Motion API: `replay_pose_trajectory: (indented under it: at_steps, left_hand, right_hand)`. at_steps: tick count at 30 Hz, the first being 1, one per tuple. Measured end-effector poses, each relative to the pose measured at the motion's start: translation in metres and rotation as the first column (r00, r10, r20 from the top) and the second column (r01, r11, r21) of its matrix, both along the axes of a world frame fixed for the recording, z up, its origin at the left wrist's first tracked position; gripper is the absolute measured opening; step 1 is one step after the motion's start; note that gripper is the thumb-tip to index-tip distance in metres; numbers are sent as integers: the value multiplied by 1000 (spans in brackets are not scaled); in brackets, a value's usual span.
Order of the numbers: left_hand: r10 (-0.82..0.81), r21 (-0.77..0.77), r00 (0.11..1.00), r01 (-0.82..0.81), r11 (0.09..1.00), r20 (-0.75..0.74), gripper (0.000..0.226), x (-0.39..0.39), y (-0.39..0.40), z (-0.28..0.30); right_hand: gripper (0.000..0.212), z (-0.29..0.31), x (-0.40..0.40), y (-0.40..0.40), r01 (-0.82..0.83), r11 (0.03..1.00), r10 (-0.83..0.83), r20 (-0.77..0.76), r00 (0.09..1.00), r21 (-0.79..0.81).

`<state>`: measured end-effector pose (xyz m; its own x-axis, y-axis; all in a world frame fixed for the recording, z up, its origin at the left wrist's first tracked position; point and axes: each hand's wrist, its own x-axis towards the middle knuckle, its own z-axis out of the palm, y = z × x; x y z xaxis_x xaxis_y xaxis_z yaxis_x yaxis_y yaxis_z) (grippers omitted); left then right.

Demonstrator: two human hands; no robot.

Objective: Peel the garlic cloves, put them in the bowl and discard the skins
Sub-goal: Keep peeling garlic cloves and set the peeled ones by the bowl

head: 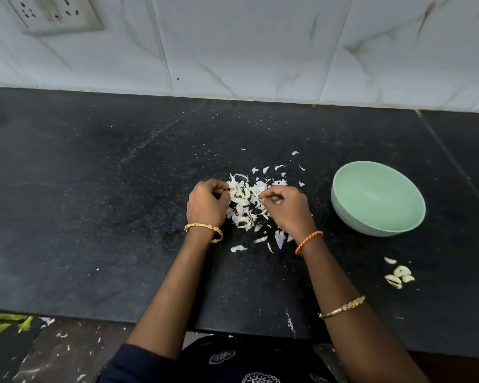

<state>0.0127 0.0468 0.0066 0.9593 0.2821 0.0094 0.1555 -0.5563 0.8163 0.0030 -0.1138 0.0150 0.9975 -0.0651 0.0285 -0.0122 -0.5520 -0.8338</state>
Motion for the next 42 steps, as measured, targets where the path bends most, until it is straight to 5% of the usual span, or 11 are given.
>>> replay_pose_trajectory:
  at_steps: [12,20,27,32,36,42]
  left_hand:
    - [-156,105,986,161,981,-60,16,25,-2,1]
    - [-155,38,988,155,987,-24,16,22,-5,-6]
    - [-238,-227,971,231,946,-1,7,19,-12,5]
    - [-300,-423,952,246,872,-65,7,22,-19,17]
    - [-268,-516,961,195,834,-70,12,23,-20,18]
    - [-265,-578,956,146,803,-127,14,21,-29,33]
  right_hand:
    - [9,-3,40,33,-35,952,20,-54,998,-303]
    - [12,-2,32,35,-46,911,23,-62,998,-409]
    - [14,-3,17,20,77,997,-75,80,994,-25]
    - [10,2,11,7,71,987,-76,31,997,147]
    - [18,6,10,-3,57,905,-36,-56,998,423]
    - [18,17,16,-16,91,771,26,-173,985,631]
